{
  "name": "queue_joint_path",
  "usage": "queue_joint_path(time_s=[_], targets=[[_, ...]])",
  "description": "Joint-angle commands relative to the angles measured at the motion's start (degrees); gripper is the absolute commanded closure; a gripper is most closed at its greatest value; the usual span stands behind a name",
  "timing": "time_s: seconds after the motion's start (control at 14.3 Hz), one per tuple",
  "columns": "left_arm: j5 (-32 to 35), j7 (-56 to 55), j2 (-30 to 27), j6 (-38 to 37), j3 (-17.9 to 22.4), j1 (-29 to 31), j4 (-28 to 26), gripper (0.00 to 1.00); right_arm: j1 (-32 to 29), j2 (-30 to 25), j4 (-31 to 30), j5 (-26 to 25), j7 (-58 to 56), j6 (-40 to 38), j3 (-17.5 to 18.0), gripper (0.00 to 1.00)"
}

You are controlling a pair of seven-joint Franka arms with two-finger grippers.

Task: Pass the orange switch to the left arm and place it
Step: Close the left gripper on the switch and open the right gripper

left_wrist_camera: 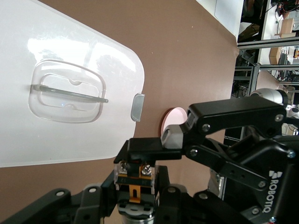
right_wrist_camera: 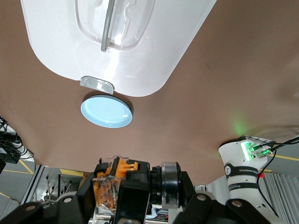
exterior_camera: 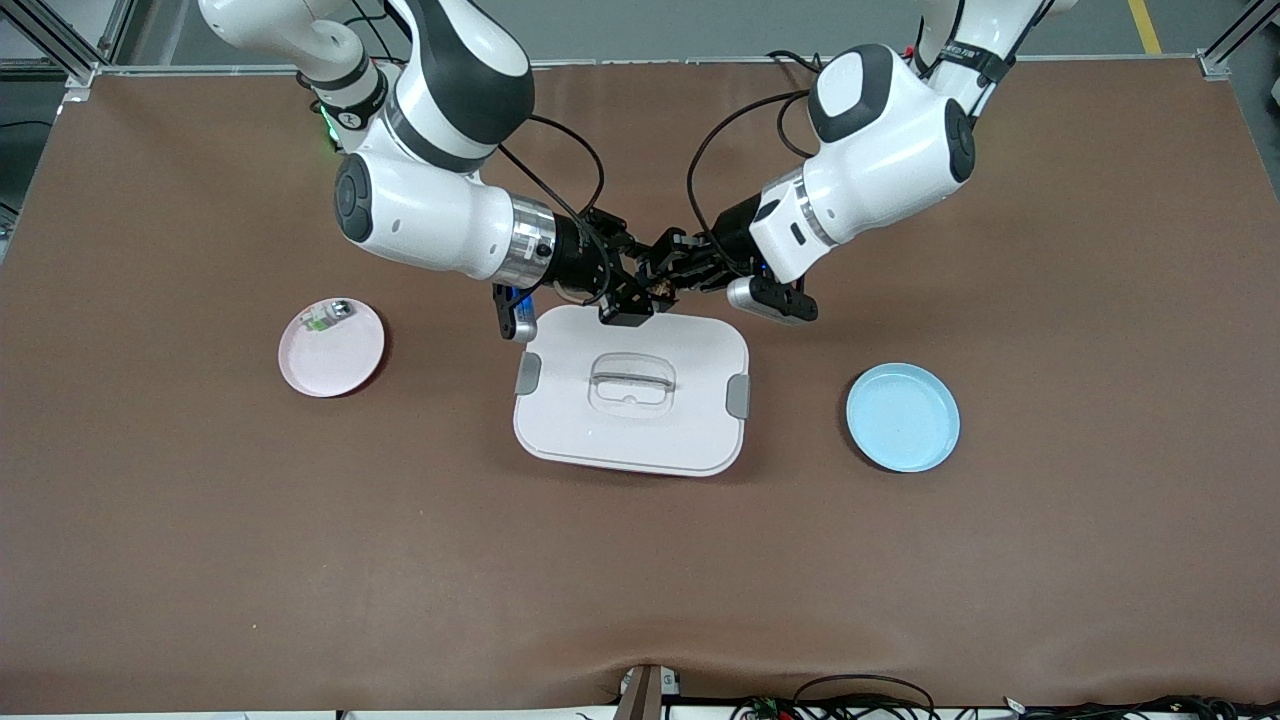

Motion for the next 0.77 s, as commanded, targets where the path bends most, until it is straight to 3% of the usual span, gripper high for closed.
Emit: queue_joint_path(time_s=[0.0,0.42,0.7], targets=[[0.0,0.5,0.3,1.0,-0.1,0.5,0.6,1.0,0.7,0.6,1.4,0.5,1.1,-0.2,-0.5,0.0],[8.3,0.5,0.2,0.5,0.1,1.5,0.3,1.0,0.7,0.6,1.4,0.3,0.8,-0.2,-0.5,0.0],[17.3,0.0,0.3,-3.0,0.2,7.5,0.6,1.0,-0.3,-0.6,2.0,0.2,0.9,-1.2,-0.9,0.0]])
